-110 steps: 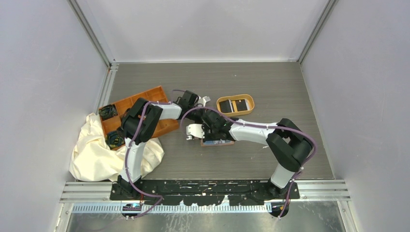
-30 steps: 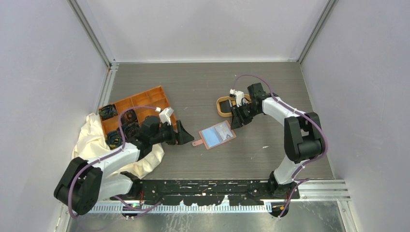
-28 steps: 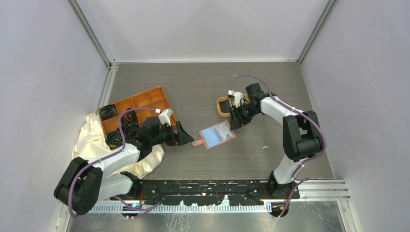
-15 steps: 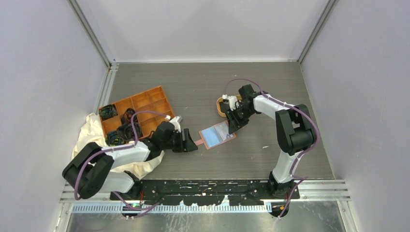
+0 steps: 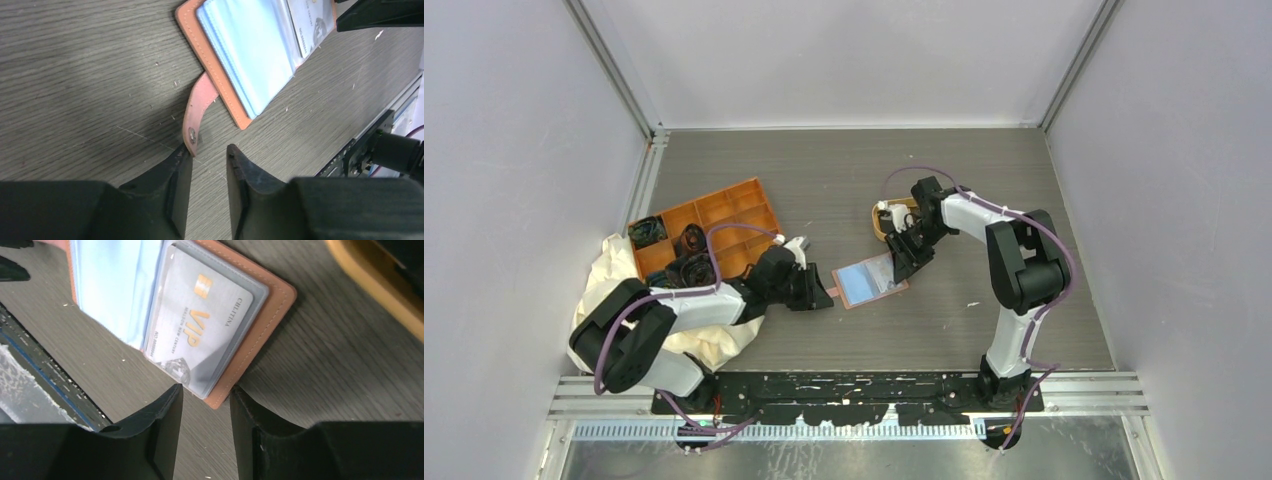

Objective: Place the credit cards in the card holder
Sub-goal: Close the card holder at the center of the board.

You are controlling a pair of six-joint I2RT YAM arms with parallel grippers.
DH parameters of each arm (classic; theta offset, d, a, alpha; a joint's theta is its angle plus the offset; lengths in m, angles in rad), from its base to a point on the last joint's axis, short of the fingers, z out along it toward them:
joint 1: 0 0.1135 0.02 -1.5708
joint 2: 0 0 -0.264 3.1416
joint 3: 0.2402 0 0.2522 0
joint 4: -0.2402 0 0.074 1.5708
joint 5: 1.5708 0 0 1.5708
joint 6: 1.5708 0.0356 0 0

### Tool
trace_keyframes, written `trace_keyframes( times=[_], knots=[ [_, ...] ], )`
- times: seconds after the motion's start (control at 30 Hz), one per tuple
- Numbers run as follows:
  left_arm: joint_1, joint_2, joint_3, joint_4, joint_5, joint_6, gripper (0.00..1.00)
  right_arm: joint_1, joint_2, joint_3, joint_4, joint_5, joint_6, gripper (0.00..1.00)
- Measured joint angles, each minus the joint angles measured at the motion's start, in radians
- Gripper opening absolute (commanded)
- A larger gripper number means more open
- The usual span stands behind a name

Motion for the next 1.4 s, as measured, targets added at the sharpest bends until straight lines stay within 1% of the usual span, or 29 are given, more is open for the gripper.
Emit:
trace_keyframes(
  times=[0.07,0.13,0.27,0.43,0.67,0.77,0.93,1.03,1.13,1.23,1.3,1.4],
  knots=[
    [0.0,0.002,0.003,-0.006,0.004,0.0,0.15,0.004,0.001,0.005,-0.011,-0.016,-0.003,0.45],
    [0.0,0.002,0.006,-0.011,0.009,0.005,0.08,0.008,0.002,0.008,-0.019,-0.032,-0.006,0.45],
    [0.0,-0.001,0.024,-0.022,0.023,0.011,0.04,0.014,0.003,0.011,-0.029,-0.061,-0.009,0.45],
    [0.0,-0.026,0.081,-0.072,0.051,0.035,0.02,0.024,0.01,0.011,-0.04,-0.081,-0.011,0.45],
    [-0.008,-0.015,0.24,-0.107,0.117,0.069,0.02,0.038,0.017,0.013,-0.043,-0.106,-0.009,0.45],
    [-0.02,0.045,0.33,-0.104,0.153,0.079,0.01,0.04,0.024,0.016,-0.044,-0.119,-0.006,0.45],
    [-0.048,0.203,0.472,-0.102,0.205,0.083,0.02,0.03,0.03,0.05,-0.07,-0.126,-0.002,0.45],
    [-0.056,0.274,0.517,-0.102,0.226,0.083,0.01,-0.007,0.003,0.055,-0.068,-0.124,0.0,0.45],
    [-0.059,0.33,0.547,-0.098,0.243,0.079,0.01,-0.084,-0.063,0.052,-0.06,-0.121,0.002,0.44],
    [-0.061,0.381,0.568,-0.09,0.26,0.07,0.02,-0.153,-0.127,0.045,-0.037,-0.117,0.007,0.41],
    [-0.065,0.408,0.584,-0.085,0.266,0.056,0.02,-0.172,-0.139,0.042,-0.027,-0.109,0.011,0.39],
    [-0.075,0.459,0.631,-0.069,0.272,0.039,0.02,-0.169,-0.129,0.038,-0.019,-0.09,0.022,0.37]
  ],
)
